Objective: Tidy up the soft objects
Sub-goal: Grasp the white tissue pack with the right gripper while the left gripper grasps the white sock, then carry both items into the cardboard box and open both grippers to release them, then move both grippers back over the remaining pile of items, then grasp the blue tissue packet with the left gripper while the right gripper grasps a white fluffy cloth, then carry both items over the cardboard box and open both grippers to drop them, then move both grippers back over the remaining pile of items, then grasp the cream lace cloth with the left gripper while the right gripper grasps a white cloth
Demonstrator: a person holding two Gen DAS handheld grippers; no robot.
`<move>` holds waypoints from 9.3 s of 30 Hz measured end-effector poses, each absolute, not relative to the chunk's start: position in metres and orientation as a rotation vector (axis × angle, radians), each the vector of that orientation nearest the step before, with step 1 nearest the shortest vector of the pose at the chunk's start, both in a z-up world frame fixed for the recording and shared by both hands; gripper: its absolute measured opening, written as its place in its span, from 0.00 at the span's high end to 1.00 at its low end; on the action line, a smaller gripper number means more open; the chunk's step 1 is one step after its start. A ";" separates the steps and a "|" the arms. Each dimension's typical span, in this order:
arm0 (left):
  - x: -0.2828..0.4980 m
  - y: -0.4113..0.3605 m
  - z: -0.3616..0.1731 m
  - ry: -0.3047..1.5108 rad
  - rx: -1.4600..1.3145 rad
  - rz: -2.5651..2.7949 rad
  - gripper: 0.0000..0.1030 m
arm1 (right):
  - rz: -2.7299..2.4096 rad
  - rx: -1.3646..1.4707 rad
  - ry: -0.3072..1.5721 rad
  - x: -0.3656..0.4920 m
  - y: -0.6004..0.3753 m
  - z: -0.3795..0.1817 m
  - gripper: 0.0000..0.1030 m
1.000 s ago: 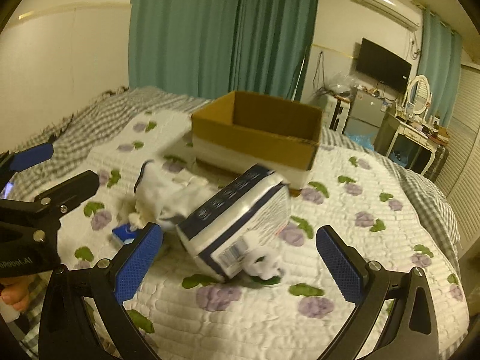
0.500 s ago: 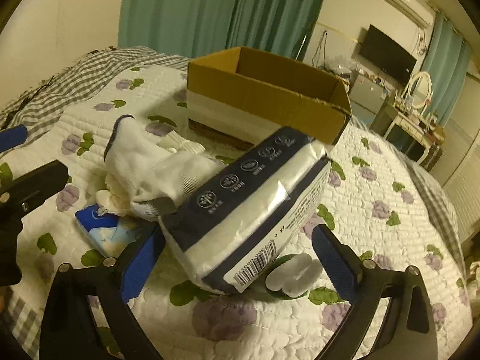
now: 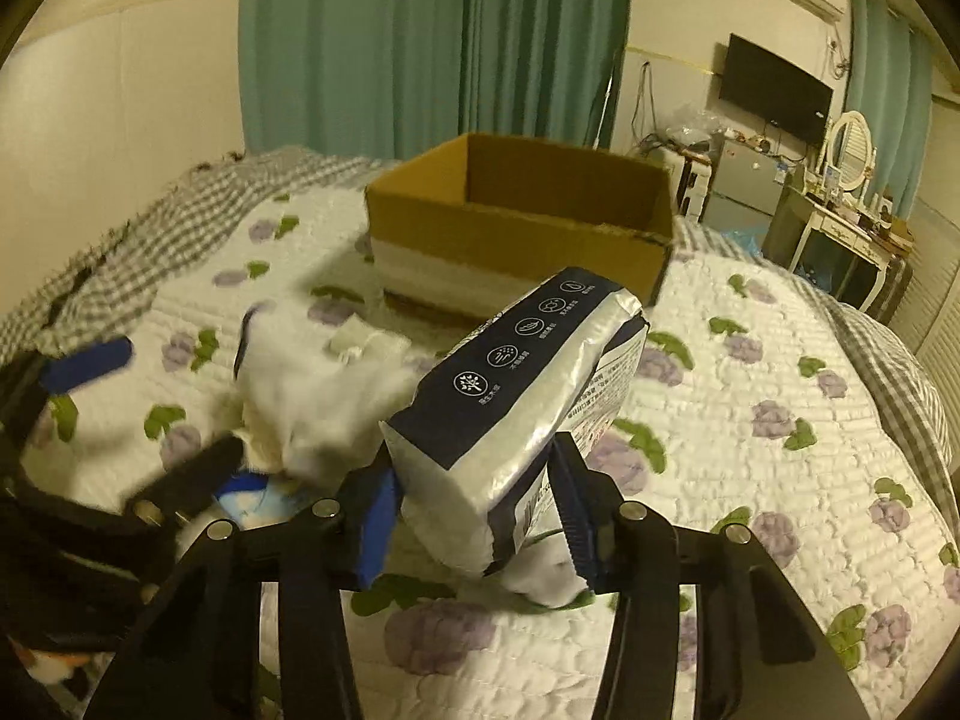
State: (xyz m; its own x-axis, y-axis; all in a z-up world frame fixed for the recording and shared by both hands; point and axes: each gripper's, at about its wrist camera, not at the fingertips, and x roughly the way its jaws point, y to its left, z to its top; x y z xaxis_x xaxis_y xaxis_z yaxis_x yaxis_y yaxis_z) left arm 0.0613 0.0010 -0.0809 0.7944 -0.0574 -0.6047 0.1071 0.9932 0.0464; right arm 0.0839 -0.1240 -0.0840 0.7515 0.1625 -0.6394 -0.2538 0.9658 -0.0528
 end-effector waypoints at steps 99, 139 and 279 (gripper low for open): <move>0.155 -0.021 0.061 0.369 0.111 -0.207 0.27 | 0.257 -0.056 0.407 0.143 -0.208 0.066 0.07; 0.086 0.033 -0.155 0.907 -0.037 -0.178 0.22 | 0.195 -0.089 0.959 0.091 -0.168 -0.139 0.34; 0.097 0.025 -0.144 0.744 0.064 -0.097 0.18 | 0.220 -0.134 0.739 0.111 -0.131 -0.090 0.01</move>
State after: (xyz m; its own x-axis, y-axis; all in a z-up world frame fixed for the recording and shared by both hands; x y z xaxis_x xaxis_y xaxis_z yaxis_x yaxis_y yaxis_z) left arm 0.0966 0.0250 -0.1437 0.7319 -0.0655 -0.6783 0.1107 0.9936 0.0235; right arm 0.1107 -0.1310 -0.0897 0.7173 0.1511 -0.6802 -0.2455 0.9684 -0.0437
